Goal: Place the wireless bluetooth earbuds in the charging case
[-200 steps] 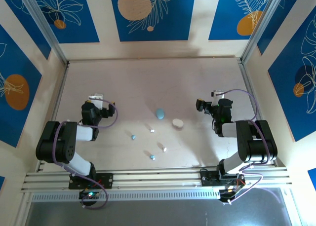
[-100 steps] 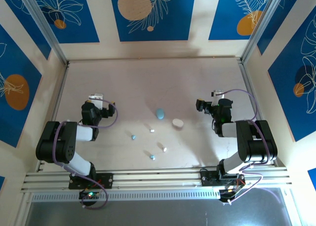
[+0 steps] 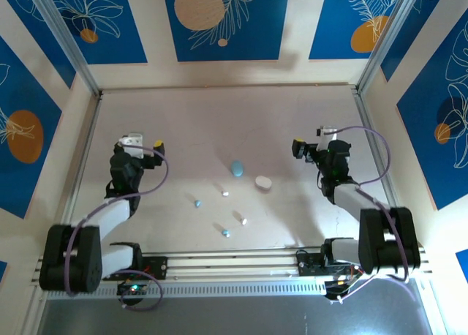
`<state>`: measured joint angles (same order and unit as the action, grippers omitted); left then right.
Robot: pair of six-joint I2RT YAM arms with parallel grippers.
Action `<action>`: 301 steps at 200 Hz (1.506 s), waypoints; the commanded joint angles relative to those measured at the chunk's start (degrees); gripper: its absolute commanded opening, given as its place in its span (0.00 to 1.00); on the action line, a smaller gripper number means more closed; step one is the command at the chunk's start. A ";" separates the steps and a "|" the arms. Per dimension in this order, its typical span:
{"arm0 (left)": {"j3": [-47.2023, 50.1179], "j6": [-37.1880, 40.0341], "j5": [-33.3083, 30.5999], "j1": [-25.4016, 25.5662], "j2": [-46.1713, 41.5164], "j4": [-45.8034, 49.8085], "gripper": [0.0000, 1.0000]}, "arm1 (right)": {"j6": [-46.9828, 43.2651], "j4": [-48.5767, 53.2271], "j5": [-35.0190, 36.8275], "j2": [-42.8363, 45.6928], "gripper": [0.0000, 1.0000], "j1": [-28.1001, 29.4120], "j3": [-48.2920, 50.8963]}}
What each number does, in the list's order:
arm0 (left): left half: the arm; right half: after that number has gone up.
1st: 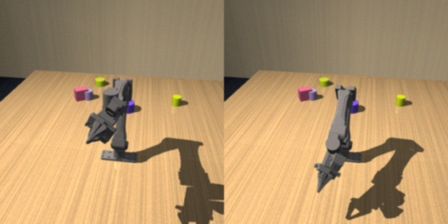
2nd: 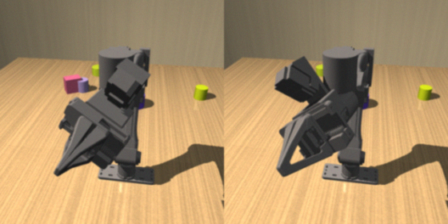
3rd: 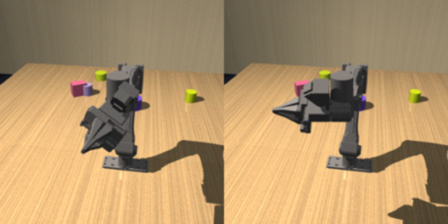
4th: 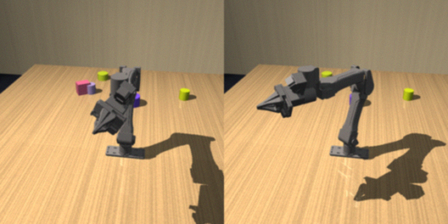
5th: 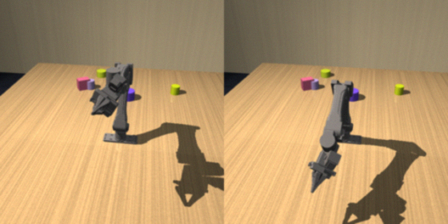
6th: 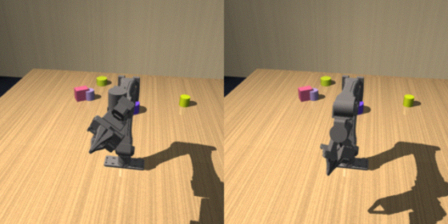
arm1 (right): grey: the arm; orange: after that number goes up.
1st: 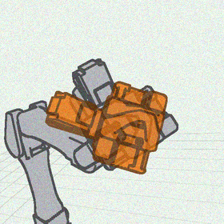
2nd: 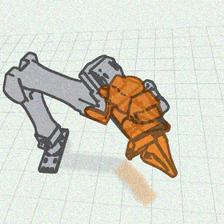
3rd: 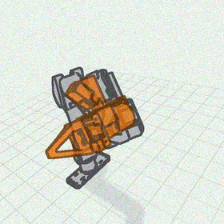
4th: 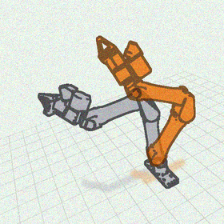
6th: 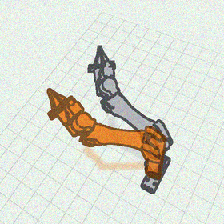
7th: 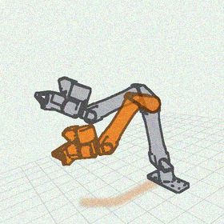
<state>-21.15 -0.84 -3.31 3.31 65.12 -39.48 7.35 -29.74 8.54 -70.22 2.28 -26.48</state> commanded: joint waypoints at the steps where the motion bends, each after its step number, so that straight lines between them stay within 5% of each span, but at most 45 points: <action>1: -3.65 -7.67 -0.08 0.99 -6.27 12.35 1.00 | 3.77 13.03 -1.51 6.92 0.99 1.54 -3.40; 39: -8.87 -25.12 4.46 1.26 -17.75 26.46 1.00 | 12.81 34.49 -4.85 16.02 0.99 3.50 -10.58; 70: -14.17 -29.35 8.46 1.57 -23.20 42.78 1.00 | 16.50 51.13 -5.57 18.97 0.99 3.35 -16.12; 114: -11.66 -28.67 21.38 1.52 -25.26 41.79 1.00 | 24.37 54.07 -11.92 20.47 0.99 -3.76 -13.97; 158: -7.77 -36.88 15.02 1.22 -22.48 41.80 1.00 | 27.67 48.95 -24.98 14.34 0.99 -8.30 -13.02; 254: -14.55 -40.61 28.69 2.46 12.81 22.52 1.00 | 23.12 59.12 -6.72 -10.57 0.99 14.19 -32.33; 301: -11.27 -40.74 31.81 4.39 18.38 12.68 1.00 | 20.47 67.96 -2.01 -25.62 0.90 24.34 -46.85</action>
<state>-33.80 -41.65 24.27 6.35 83.09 -18.94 30.15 30.85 2.81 -89.73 23.05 -67.20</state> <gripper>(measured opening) 0.996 0.941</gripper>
